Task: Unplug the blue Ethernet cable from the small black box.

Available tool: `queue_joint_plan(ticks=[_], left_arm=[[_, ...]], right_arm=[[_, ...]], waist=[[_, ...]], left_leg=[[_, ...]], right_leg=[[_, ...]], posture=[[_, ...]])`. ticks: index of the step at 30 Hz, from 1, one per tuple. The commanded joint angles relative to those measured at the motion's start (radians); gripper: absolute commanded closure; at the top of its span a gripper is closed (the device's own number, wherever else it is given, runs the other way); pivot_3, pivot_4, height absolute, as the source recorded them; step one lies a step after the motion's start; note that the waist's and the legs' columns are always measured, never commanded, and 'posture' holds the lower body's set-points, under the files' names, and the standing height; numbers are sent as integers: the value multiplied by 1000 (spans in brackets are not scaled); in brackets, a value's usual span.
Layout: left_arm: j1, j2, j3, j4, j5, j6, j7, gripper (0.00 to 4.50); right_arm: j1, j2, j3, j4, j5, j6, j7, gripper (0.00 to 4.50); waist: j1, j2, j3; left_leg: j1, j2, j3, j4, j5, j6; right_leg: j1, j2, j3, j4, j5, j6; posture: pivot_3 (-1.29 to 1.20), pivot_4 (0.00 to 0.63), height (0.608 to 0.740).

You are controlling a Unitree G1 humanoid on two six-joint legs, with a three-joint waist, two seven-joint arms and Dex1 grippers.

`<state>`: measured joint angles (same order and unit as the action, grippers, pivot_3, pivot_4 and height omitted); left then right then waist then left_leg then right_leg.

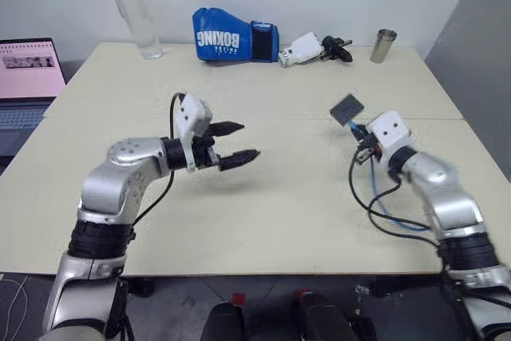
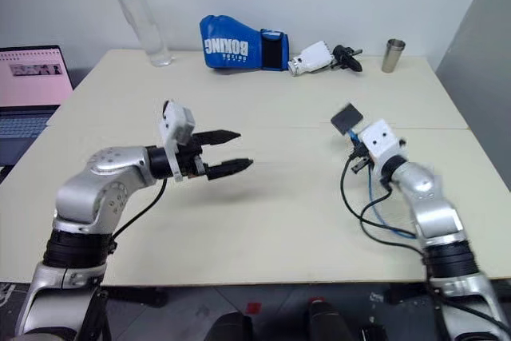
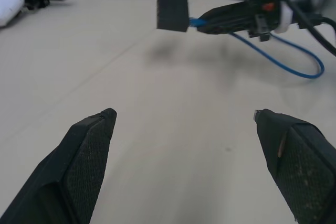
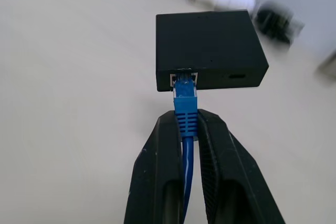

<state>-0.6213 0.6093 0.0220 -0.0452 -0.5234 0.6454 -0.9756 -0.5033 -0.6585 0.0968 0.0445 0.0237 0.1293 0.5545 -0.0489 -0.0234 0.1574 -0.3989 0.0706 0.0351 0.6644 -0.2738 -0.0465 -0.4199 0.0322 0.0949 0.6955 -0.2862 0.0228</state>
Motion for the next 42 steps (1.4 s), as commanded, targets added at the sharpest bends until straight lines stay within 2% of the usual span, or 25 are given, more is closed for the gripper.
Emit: queue_joint_plan(ticks=[1, 4, 6, 10, 17, 23, 24, 25, 30, 40, 42], left_arm=[[-97, -28, 51, 38, -102, 73, -24, 0], [-148, -56, 39, 87, -115, 77, -39, 0], [-182, -88, 6, 121, -99, 51, -59, 0], [-211, -126, -37, 175, -58, 6, -84, 0], [-221, -158, -73, 245, -2, -67, -108, 0], [-232, -174, -59, 271, -6, -70, -124, 0], [-231, -175, -60, 271, -11, -66, -133, 380], [-230, -176, -59, 271, -18, -59, -140, 464], [-234, -176, -52, 275, -21, -52, -151, 1484], [-248, -177, -51, 298, -12, -60, -172, 3662], [-249, -177, -51, 301, -9, -62, -174, 3710]], right_arm=[[-69, -117, 65, 118, -130, -469, 118, 4363], [-131, -144, 116, 263, -237, -735, 94, 4363], [-188, -119, 148, 333, -310, -865, 43, 4363], [-255, -70, 174, 396, -392, -995, -31, 4363], [-301, -23, 176, 404, -487, -1062, -121, 4363], [-301, -19, 171, 387, -497, -1054, -140, 4363], [-300, -17, 170, 384, -493, -1049, -142, 4363], [-301, -15, 169, 381, -490, -1045, -141, 4363], [-299, -17, 170, 387, -499, -1042, -147, 4363], [-318, -5, 173, 371, -482, -1026, -134, 4363], [-326, -2, 173, 368, -477, -1020, -129, 4363]], waist=[[-4, 0, 0], [-6, 0, 0], [-7, 0, 0], [-8, 0, 1], [-6, 0, 1], [-5, 0, 1], [-5, 0, 1], [-5, 0, 1], [-5, 0, 1], [-5, 0, 1], [-5, 0, 1]], left_leg=[[0, 0, 0, 0, 0, 0], [0, 0, 0, 0, 0, 0], [0, -1, 1, 1, 0, 0], [0, -1, 1, 1, 1, -2], [0, -1, 1, 1, 3, -5], [0, -1, 1, 2, 3, -5], [0, -1, 1, 2, 3, -5], [0, -1, 1, 2, 3, -5], [0, -1, 1, 2, 3, -5], [0, -1, 1, 2, 3, -5], [0, -1, 1, 2, 3, -5]], right_leg=[[0, 0, 0, 0, 0, 0], [0, 0, 1, -1, 0, 0], [0, -1, 1, 0, 0, 0], [0, -1, 2, 1, 0, 0], [0, -2, 2, 1, 0, 0], [0, -3, 2, 1, 0, 0], [0, -3, 2, 1, 0, 0], [0, -3, 2, 1, 0, 0], [0, -3, 2, 2, 0, 0], [0, -3, 2, 2, 0, 0], [0, -3, 2, 2, 0, 0]], posture=[[0, 150, 740], [0, 150, 740], [0, 150, 740], [0, 150, 740], [0, 150, 740], [0, 150, 740], [0, 150, 740], [0, 150, 740], [0, 150, 740], [0, 150, 740], [0, 150, 740]])
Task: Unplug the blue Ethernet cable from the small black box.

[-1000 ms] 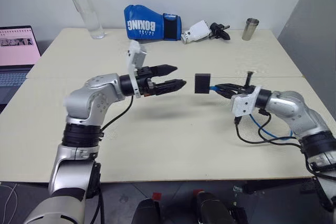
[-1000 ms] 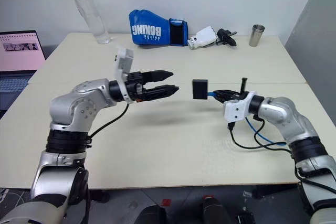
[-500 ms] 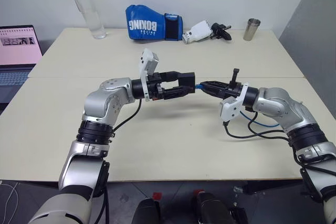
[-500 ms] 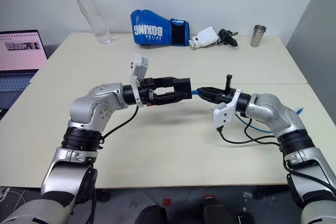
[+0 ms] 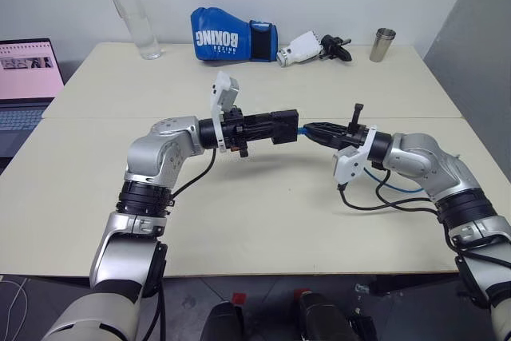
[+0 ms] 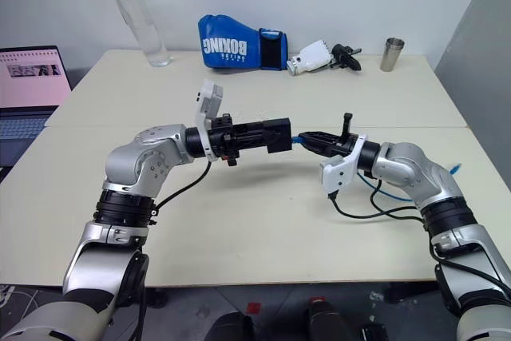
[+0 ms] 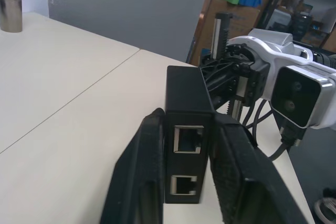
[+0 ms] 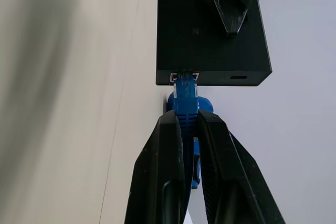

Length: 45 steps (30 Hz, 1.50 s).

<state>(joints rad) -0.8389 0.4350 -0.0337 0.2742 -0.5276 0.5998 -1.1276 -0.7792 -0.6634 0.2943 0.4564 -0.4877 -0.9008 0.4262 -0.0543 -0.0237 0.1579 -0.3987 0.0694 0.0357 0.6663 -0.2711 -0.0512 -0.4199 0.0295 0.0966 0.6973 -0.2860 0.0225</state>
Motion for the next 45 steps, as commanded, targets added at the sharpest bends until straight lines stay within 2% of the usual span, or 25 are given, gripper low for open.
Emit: queue_joint_plan(ticks=[1, 4, 6, 8, 12, 14, 18, 21, 23, 28, 33, 42, 45], left_arm=[[-34, -4, 6, -16, -2, -19, -19, 3710], [-48, -10, 7, 2, 13, -31, -2, 3710], [-64, -4, 8, 15, 10, -32, -20, 3710], [-72, 2, 7, 25, 12, -36, -40, 3710], [-80, 16, 6, 32, 16, -52, -89, 3710], [-79, 20, 8, 25, 12, -51, -107, 3710], [-76, 26, 10, 4, -2, -37, -142, 3710], [-82, 25, 12, 8, 0, -38, -153, 3710], [-85, 25, 14, 8, 0, -37, -157, 3710], [-104, 22, 14, 16, -2, -35, -174, 3710], [-108, 20, 11, 4, -5, -25, -184, 3710], [-108, 27, 14, 0, -3, -16, -194, 3710], [-107, 24, 16, 0, -4, -13, -195, 3710]], right_arm=[[-52, 4, -26, -49, 41, 12, 6, 4363], [-50, 5, -17, -65, 89, 18, 51, 4363], [1, -18, 26, -160, 338, 186, 295, 3673], [26, -43, 32, -250, 504, 337, 461, 3285], [9, -87, -27, -384, 721, 669, 629, 2465], [-5, -110, -56, -428, 814, 843, 675, 2154], [-94, -128, -136, -428, 1034, 1297, 714, 1154], [-144, -118, -164, -398, 1113, 1505, 727, 505], [-155, -110, -173, -393, 1132, 1578, 728, 54], [-177, -72, -172, -376, 1193, 1770, 751, 5], [-183, -12, -157, -326, 1129, 1726, 750, 5], [-191, 13, -175, -297, 1095, 1724, 769, 5], [-190, 20, -181, -291, 1094, 1723, 766, 427]], waist=[[0, 0, 0], [0, 0, 0], [0, 0, 0], [1, 0, 0], [3, 0, 0], [6, 0, 0], [6, 0, 0], [8, 0, 0], [10, 0, 0], [14, 1, 0], [14, 0, 0], [16, 1, 0], [16, 1, 0]], left_leg=[[0, 0, 0, 0, 0, 0], [0, 0, 0, 0, 0, 0], [0, 0, 0, 0, 0, 0], [0, 0, -1, 0, 0, 0], [0, 0, -3, 1, 0, 0], [0, -1, -3, 2, -1, 1], [0, -1, -3, 3, -2, 4], [-1, -1, -3, 3, -2, 4], [-1, -1, -3, 3, -2, 4], [-3, -2, -3, 4, -3, 5], [-2, -2, -3, 3, -3, 5], [-3, -2, -3, 3, -3, 5], [-3, -2, -3, 3, -3, 5]], right_leg=[[0, 0, 0, 0, 0, 0], [0, 0, 0, 0, 0, 0], [0, 0, 0, 0, 0, 0], [1, 0, -1, 0, 0, 0], [1, -1, -1, 0, 0, 0], [1, -1, -2, 1, 0, 0], [1, -1, -2, 1, 0, 0], [1, -1, -3, 1, 0, 0], [1, -1, -3, 1, 0, 0], [0, -1, -3, 1, 0, 0], [0, -1, -3, 1, 0, 0], [0, -1, -4, 1, 0, 0], [0, -1, -4, 1, 0, 0]], posture=[[0, 150, 740], [0, 150, 740], [0, 150, 740], [0, 150, 740], [0, 150, 740], [0, 150, 740], [0, 150, 740], [0, 150, 740], [0, 150, 740], [0, 150, 740], [0, 150, 740], [0, 150, 740], [0, 150, 740]])
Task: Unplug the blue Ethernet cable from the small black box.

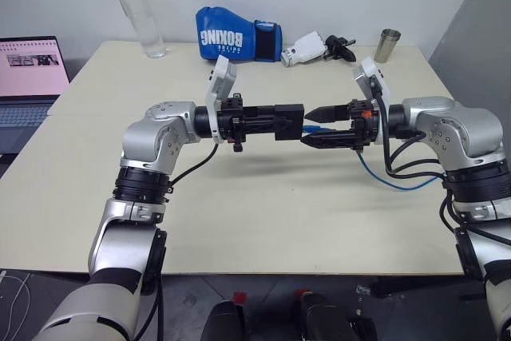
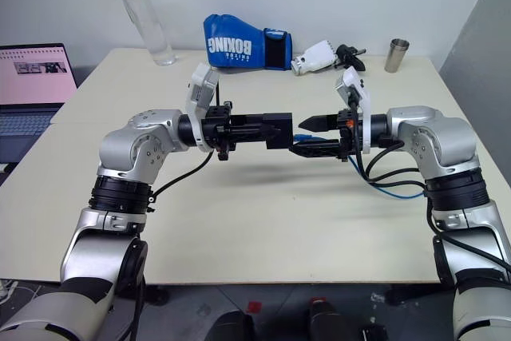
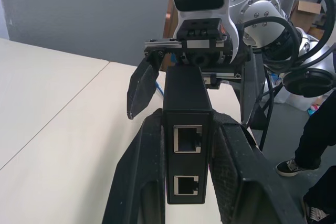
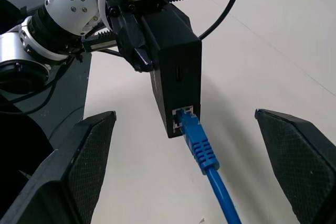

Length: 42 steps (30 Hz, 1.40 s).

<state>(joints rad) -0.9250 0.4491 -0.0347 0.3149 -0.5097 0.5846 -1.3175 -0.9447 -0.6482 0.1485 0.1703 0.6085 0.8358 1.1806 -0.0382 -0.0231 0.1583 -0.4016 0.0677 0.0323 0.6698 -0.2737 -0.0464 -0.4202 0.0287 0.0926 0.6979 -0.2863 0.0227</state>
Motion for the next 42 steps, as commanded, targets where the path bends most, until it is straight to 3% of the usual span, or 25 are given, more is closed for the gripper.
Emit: queue_joint_plan(ticks=[1, 14, 20, 31, 32, 34, 37, 42], left_arm=[[-21, 9, 16, -42, -22, 3, -6, 3710], [-28, 10, 15, -32, -17, -2, -13, 3710], [-26, 11, 13, -37, -20, 0, -15, 3710], [-29, 9, 12, -34, -18, -4, -19, 3710], [-30, 9, 12, -33, -17, -6, -20, 3710], [-29, 9, 11, -33, -16, -6, -20, 3710], [-28, 8, 9, -34, -15, -7, -22, 3710], [-33, 7, 8, -29, -13, -8, -25, 3710]], right_arm=[[-24, 6, -36, -3, -4, -15, 12, 605], [-7, 2, -22, 7, -52, -56, 62, 3511], [-9, -7, -15, 22, -78, -70, 94, 4493], [-15, -13, -8, 31, -109, -75, 142, 4496], [-17, -12, -9, 32, -107, -70, 144, 3790], [-20, -9, -14, 34, -107, -64, 141, 3488], [-22, -11, -15, 33, -108, -56, 145, 2652], [-25, -10, -14, 39, -116, -53, 152, 2652]], waist=[[0, 0, 0], [0, 0, 0], [1, 0, 0], [1, 0, 0], [1, 0, 0], [2, 0, 0], [2, 0, 0], [2, 0, 0]], left_leg=[[0, 0, 0, 0, 0, 0], [0, 0, 0, 0, 0, 0], [0, 0, 0, 0, 0, 0], [0, 0, 0, 0, 0, 0], [0, 0, 0, 0, 0, 0], [0, 0, 0, 0, 0, 0], [0, 0, 0, 0, 0, 0], [0, 0, 0, 0, 0, 0]], right_leg=[[0, 0, 0, 0, 0, 0], [0, 0, 0, 0, 0, 0], [0, 0, 0, 0, 0, 0], [0, 0, 0, 0, 0, 0], [0, 0, 0, 0, 0, 0], [0, 0, 0, 0, 0, 0], [0, 0, 0, 0, 0, 0], [0, 0, 0, 0, 0, 0]], posture=[[0, 150, 740], [0, 150, 740], [0, 150, 740], [0, 150, 740], [0, 150, 740], [0, 150, 740], [0, 150, 740], [0, 150, 740]])
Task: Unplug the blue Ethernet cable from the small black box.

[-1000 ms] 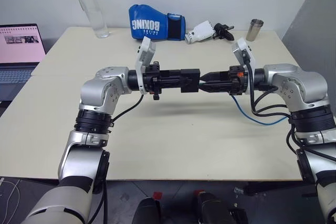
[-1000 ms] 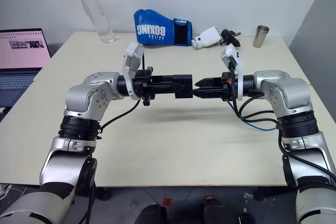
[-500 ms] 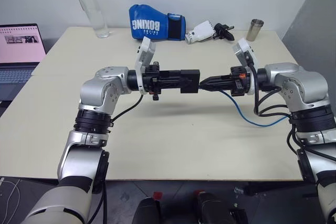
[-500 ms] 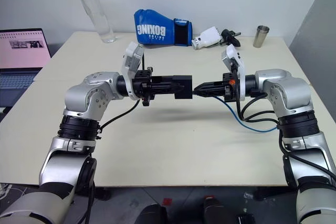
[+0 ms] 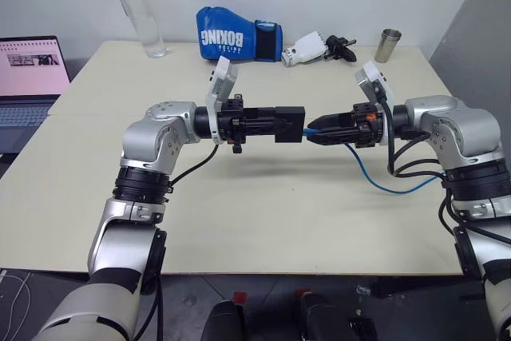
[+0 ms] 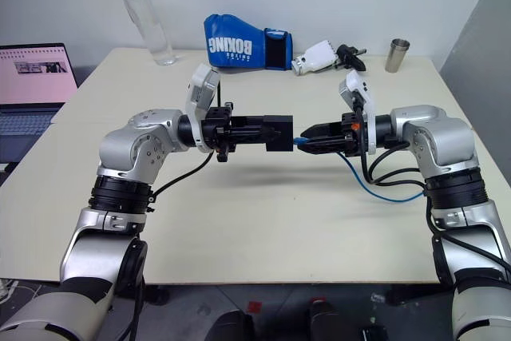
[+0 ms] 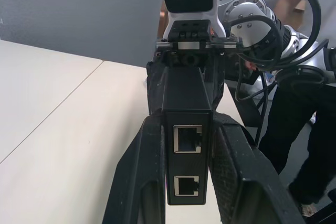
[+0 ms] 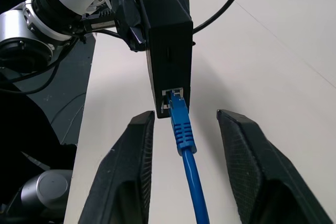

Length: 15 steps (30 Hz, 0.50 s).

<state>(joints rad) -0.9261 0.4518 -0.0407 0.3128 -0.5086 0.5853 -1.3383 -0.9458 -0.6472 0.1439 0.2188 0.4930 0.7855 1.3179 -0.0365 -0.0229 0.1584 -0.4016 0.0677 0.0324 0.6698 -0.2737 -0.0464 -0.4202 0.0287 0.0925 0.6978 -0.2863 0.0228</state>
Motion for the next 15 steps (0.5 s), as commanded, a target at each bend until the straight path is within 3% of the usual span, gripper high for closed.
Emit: queue_joint_plan(ticks=[1, 12, 15], left_arm=[[-33, 4, 14, -27, -15, -9, -5, 3710], [-37, 3, 12, -24, -12, -10, -4, 3710], [-37, 1, 12, -23, -11, -13, -2, 3710]], right_arm=[[-24, -10, -10, -8, -3, -6, 13, 2652], [-35, 10, -19, 10, 1, 0, 10, 2652], [-38, 10, -20, 9, 5, 9, 16, 3353]], waist=[[0, 0, 0], [0, 0, 0], [1, 0, 0]], left_leg=[[0, 0, 0, 0, 0, 0], [0, 0, 0, 0, 0, 0], [0, 0, 0, 0, 0, 0]], right_leg=[[0, 0, 0, 0, 0, 0], [0, 0, 0, 0, 0, 0], [0, 0, 0, 0, 0, 0]], posture=[[0, 150, 740], [0, 150, 740], [0, 150, 740]])
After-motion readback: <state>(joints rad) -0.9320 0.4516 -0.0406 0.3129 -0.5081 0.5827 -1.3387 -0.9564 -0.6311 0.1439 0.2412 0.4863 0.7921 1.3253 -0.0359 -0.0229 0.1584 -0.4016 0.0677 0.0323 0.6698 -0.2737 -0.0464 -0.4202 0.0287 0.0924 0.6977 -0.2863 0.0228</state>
